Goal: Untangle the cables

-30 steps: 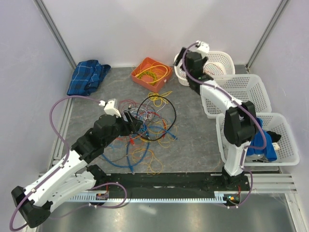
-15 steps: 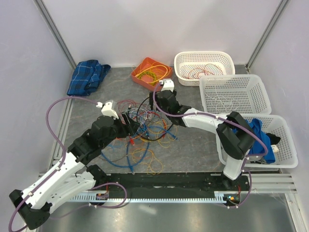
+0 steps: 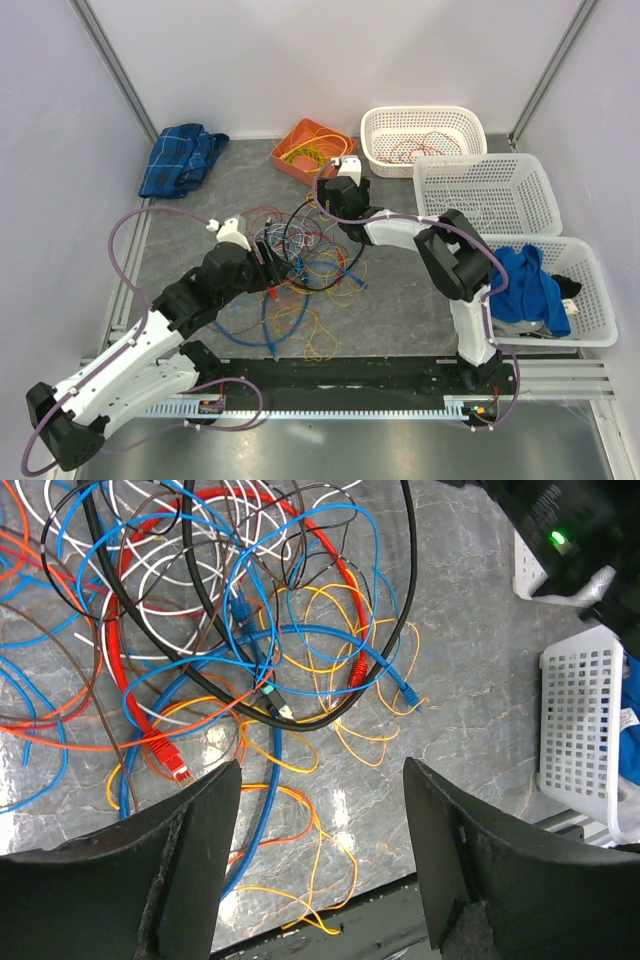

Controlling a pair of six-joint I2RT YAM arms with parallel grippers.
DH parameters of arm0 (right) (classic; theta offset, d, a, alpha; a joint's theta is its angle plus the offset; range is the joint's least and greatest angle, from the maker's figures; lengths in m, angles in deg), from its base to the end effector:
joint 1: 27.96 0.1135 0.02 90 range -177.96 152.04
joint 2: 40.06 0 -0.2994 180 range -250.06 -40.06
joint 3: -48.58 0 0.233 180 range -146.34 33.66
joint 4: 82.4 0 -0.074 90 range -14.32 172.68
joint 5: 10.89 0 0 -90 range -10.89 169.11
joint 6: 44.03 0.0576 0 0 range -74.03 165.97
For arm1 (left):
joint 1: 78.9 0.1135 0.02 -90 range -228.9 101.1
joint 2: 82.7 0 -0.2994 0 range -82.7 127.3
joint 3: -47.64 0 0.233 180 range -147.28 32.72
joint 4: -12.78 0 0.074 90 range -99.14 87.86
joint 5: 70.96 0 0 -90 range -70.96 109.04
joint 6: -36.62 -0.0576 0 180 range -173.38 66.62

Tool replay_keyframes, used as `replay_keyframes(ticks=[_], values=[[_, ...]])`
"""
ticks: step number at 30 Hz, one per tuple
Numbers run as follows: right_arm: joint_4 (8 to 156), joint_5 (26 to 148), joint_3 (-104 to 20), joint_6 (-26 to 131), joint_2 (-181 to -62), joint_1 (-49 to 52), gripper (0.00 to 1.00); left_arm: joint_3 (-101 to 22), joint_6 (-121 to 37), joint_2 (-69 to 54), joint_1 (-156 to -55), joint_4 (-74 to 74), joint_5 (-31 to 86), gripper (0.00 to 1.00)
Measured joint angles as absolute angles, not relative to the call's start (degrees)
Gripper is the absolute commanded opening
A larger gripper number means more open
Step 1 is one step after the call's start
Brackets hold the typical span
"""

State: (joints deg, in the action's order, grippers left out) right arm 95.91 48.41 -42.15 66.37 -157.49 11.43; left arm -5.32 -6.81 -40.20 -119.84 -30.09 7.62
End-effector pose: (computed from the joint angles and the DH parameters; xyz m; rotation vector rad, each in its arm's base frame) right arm 0.3856 0.2785 0.2158 -0.0070 1.9938 0.1165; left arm 0.1121 -0.0822 0.2881 -0.2287 2.1907 -0.6772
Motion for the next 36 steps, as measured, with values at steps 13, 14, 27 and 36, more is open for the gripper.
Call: replay_keyframes(ticks=[13,14,27,36], values=[[99.2,56.6,-39.5,66.4,-161.2,8.5,0.0,-5.3,-5.2,-39.8,-119.8,-30.3,8.3,0.7],[100.1,57.4,-37.9,66.7,-160.5,8.6,0.0,-5.2,-5.2,-39.8,-119.8,-30.3,8.6,0.7],[106.2,62.8,-13.9,70.2,-134.3,22.1,0.46,-4.7,-5.0,-42.7,-119.8,-30.3,8.3,0.7],[102.9,61.8,-21.7,73.6,-136.3,10.3,0.72,-4.7,-5.0,-41.1,-119.8,-30.3,8.1,0.7]])
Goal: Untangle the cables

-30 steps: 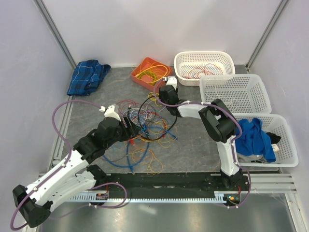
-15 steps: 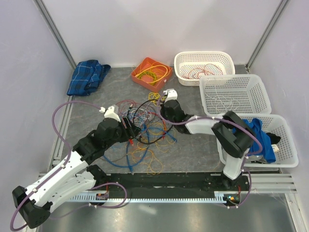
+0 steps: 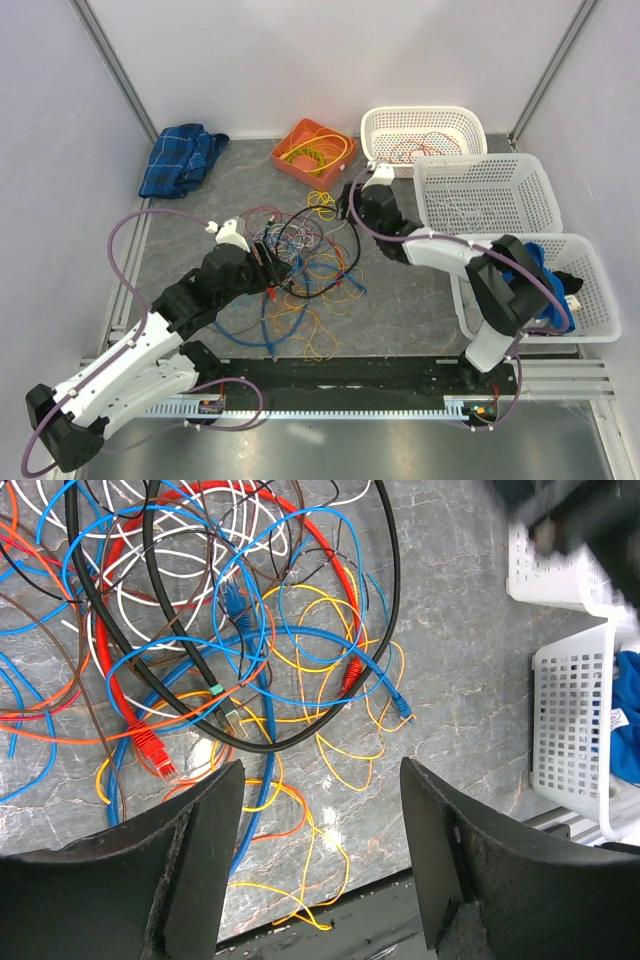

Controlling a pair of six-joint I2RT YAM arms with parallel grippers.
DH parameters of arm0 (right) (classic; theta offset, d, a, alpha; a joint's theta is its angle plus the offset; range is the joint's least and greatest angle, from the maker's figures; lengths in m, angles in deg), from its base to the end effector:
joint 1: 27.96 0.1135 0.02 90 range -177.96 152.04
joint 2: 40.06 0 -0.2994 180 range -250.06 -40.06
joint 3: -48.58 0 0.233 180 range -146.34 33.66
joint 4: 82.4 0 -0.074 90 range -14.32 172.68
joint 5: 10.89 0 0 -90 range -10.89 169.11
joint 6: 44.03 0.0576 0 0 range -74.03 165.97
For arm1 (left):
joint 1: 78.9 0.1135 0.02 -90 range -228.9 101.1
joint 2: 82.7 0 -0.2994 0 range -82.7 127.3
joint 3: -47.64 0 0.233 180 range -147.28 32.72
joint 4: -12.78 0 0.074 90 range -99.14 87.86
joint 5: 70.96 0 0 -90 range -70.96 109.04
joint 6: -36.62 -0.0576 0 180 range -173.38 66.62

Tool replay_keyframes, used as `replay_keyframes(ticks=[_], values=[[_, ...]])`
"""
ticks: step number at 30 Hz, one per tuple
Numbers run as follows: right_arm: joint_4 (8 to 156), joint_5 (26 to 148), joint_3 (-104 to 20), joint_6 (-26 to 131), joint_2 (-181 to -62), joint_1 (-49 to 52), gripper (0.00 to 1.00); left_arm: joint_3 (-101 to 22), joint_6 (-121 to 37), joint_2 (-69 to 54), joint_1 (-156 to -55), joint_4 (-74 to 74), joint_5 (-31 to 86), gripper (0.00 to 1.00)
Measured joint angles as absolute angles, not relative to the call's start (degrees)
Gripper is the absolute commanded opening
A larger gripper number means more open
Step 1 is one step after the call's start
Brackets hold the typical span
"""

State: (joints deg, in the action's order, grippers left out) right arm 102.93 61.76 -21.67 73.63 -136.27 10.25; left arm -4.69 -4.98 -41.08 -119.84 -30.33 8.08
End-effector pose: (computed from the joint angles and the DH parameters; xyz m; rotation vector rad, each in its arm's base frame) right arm 0.3112 0.2232 0.2637 0.0255 1.9432 0.4797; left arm 0.1094 -0.0804 0.2857 -0.2597 2.1946 -0.7024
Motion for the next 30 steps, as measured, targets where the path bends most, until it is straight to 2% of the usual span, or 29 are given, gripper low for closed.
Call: replay_keyframes(ticks=[6,14,20,23,25,26,27,29,30], values=[[103.8,65.5,-25.9,77.8,-146.6,2.5,0.72,-4.7,-5.0,-41.2,-119.8,-30.3,8.0,0.7],[108.6,67.5,-26.6,82.7,-152.7,2.1,0.74,-4.7,-5.0,-39.6,-119.8,-30.3,7.5,0.7],[113.4,67.5,-28.3,86.0,-154.6,1.5,0.82,-4.7,-5.0,-38.8,-119.8,-30.3,7.3,0.7],[115.1,67.4,-29.4,87.9,-156.2,1.2,0.83,-4.5,-5.0,-38.5,-119.8,-29.9,7.1,0.7],[115.2,67.5,-30.7,88.9,-157.7,1.1,0.75,-4.4,-5.0,-38.1,-119.8,-29.7,7.1,0.7],[115.2,67.6,-31.7,89.6,-158.6,1.1,0.68,-4.4,-5.0,-38.0,-119.8,-29.6,7.1,0.7],[115.3,67.7,-32.4,90.1,-159.3,1.0,0.5,-4.4,-5.0,-37.8,-119.8,-29.5,7.1,0.7],[115.8,68.2,-33.3,91.3,-160.7,0.9,0.33,-4.4,-5.0,-37.5,-119.8,-29.4,7.2,0.7],[116.4,68.6,-33.3,91.9,-161.1,0.9,0.19,-4.4,-5.0,-37.4,-119.8,-29.4,7.1,0.7]])
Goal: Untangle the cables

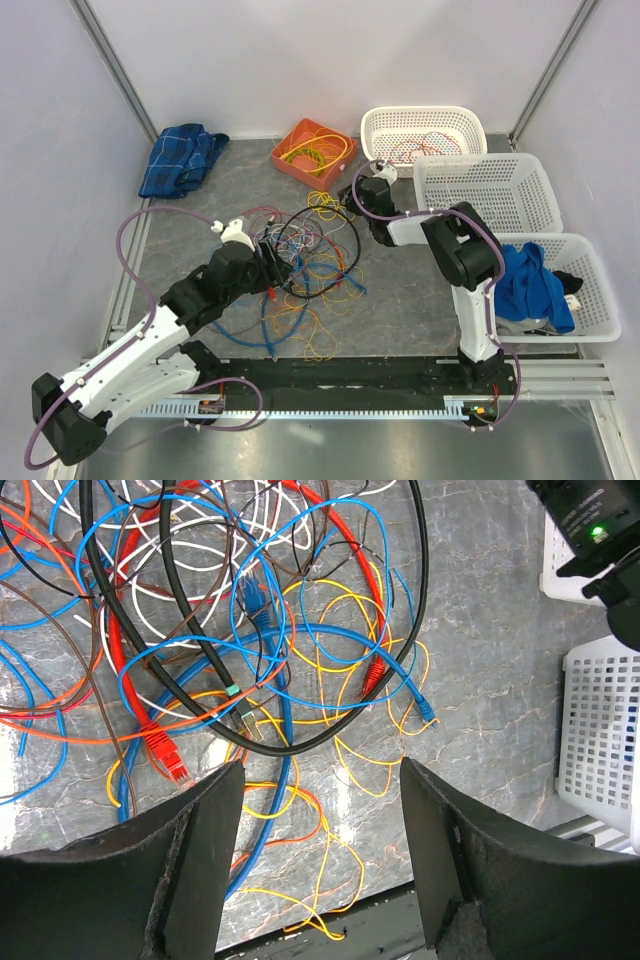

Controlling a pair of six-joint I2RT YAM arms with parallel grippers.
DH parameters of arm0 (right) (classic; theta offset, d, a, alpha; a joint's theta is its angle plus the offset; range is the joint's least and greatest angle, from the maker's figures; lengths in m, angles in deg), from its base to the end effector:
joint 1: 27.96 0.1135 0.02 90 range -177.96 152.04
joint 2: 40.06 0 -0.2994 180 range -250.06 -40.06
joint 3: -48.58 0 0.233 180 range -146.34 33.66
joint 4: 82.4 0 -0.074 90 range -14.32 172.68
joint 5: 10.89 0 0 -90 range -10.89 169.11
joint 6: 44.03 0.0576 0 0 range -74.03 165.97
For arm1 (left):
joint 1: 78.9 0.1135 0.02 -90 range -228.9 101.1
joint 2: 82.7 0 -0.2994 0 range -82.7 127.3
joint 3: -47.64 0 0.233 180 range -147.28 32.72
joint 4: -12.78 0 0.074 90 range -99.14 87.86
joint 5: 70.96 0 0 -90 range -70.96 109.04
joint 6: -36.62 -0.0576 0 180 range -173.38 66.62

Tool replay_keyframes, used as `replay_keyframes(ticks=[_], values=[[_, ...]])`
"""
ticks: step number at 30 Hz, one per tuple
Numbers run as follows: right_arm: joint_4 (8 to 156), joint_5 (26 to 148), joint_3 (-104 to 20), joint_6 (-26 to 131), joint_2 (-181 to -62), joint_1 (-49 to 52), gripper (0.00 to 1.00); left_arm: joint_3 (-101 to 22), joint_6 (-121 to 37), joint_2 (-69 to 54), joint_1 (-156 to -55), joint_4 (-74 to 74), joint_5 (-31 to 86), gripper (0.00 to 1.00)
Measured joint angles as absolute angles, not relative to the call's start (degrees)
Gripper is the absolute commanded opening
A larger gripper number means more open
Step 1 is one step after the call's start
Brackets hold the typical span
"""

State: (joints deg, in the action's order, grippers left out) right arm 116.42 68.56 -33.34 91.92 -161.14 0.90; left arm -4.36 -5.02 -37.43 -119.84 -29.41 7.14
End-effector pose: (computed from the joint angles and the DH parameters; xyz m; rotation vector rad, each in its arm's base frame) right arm 0.4235 0.2213 0.1774 0.4197 1.9379 0.6912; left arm 0.1187 -0.0873 0.2779 -0.2660 2.2355 -0.6477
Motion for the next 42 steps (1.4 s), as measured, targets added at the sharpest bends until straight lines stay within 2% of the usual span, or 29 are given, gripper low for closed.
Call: replay_keyframes(ticks=[3,4,8,11,15,20,24,30,37,40,41,42], values=[[117.6,69.0,-33.1,93.3,-161.8,0.8,0.02,-3.9,-5.0,-37.6,-119.8,-29.0,7.1,0.7],[118.4,69.0,-32.6,93.7,-161.8,0.8,0.0,-3.7,-5.0,-37.6,-119.8,-29.0,7.1,0.7],[121.4,68.9,-28.4,94.3,-160.0,0.8,0.0,-3.1,-5.0,-38.1,-119.8,-29.1,7.1,0.7],[121.6,68.7,-21.8,94.2,-154.1,1.2,0.0,-3.1,-5.0,-38.5,-119.8,-29.0,7.1,0.7],[117.8,66.6,-16.4,91.4,-141.0,4.4,0.0,-3.1,-5.0,-39.0,-119.8,-29.0,7.1,0.7],[111.3,63.5,-16.6,85.5,-124.1,15.3,0.0,-3.3,-5.1,-39.9,-119.8,-29.1,6.1,0.71],[102.3,62.5,-21.7,80.6,-117.8,20.9,0.0,-5.3,-5.8,-40.7,-119.8,-29.4,3.9,0.74],[90.0,62.6,-30.1,76.4,-114.7,23.4,0.0,-8.6,-8.3,-44.3,-119.8,-27.0,-0.7,0.79],[80.0,64.8,-37.5,73.8,-110.7,25.0,0.0,-2.2,-15.1,-59.2,-119.8,-12.9,-4.6,0.79],[75.1,65.5,-42.7,72.2,-110.4,25.4,0.0,1.0,-17.7,-63.6,-119.8,-7.6,-5.6,0.88],[73.3,65.8,-45.2,71.7,-110.5,25.4,0.0,1.3,-18.4,-63.8,-119.8,-6.6,-5.8,0.96],[70.9,66.2,-48.6,71.1,-110.8,25.5,0.0,1.5,-19.1,-63.6,-119.8,-5.6,-5.8,0.99]])
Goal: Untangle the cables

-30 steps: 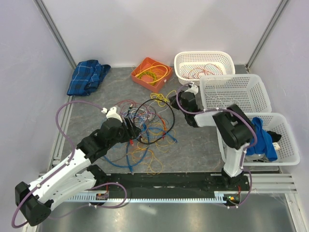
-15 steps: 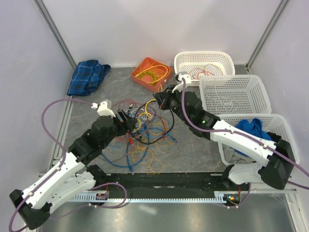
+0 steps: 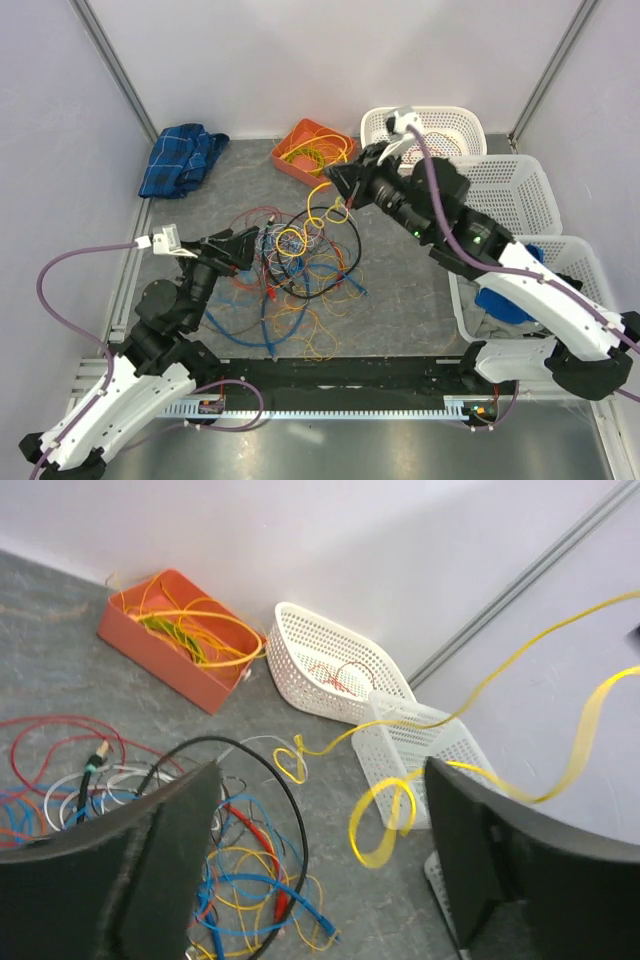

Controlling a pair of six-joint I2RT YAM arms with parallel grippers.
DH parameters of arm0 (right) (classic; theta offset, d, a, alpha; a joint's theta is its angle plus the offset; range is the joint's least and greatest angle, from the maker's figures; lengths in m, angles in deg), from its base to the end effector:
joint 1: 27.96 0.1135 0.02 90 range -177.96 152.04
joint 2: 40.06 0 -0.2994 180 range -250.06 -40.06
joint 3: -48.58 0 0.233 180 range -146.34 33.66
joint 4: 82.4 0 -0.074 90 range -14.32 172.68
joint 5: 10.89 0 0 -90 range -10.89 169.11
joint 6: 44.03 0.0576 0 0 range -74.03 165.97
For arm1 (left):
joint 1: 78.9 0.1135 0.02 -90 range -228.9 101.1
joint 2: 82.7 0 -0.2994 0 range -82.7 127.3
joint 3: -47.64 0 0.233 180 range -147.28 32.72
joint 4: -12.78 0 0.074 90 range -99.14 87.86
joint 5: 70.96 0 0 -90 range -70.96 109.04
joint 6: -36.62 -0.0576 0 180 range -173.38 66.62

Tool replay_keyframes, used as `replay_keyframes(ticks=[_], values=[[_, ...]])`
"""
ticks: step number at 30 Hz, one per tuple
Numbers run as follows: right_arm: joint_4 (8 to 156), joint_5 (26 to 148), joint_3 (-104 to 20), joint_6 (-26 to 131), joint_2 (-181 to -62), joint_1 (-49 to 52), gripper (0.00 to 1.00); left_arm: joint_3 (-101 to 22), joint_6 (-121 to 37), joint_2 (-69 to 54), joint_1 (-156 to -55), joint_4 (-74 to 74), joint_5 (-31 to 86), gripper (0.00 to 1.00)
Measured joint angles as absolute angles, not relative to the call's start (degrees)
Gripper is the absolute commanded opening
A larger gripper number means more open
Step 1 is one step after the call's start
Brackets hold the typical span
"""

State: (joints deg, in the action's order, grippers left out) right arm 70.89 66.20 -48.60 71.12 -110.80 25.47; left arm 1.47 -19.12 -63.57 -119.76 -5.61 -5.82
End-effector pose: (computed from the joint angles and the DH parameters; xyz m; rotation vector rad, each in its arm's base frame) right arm 0.1653 0.2012 0.4993 -0.2212 1.6328 0.8886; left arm 0.0684 -0.0271 0.3365 -0.2845 1.4518 -0.7661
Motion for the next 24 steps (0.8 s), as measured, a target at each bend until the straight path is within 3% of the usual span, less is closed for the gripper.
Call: replay_keyframes(ticks=[12,24], values=[[61.7,70.9,-75.4,69.7,-113.8,25.6,0.0,0.7,-20.8,-52.5,-119.7,2.0,-0.2,1.0],[58.3,72.7,-71.6,70.2,-114.7,25.6,0.0,4.1,-20.8,-53.1,-119.8,15.0,2.7,1.0]])
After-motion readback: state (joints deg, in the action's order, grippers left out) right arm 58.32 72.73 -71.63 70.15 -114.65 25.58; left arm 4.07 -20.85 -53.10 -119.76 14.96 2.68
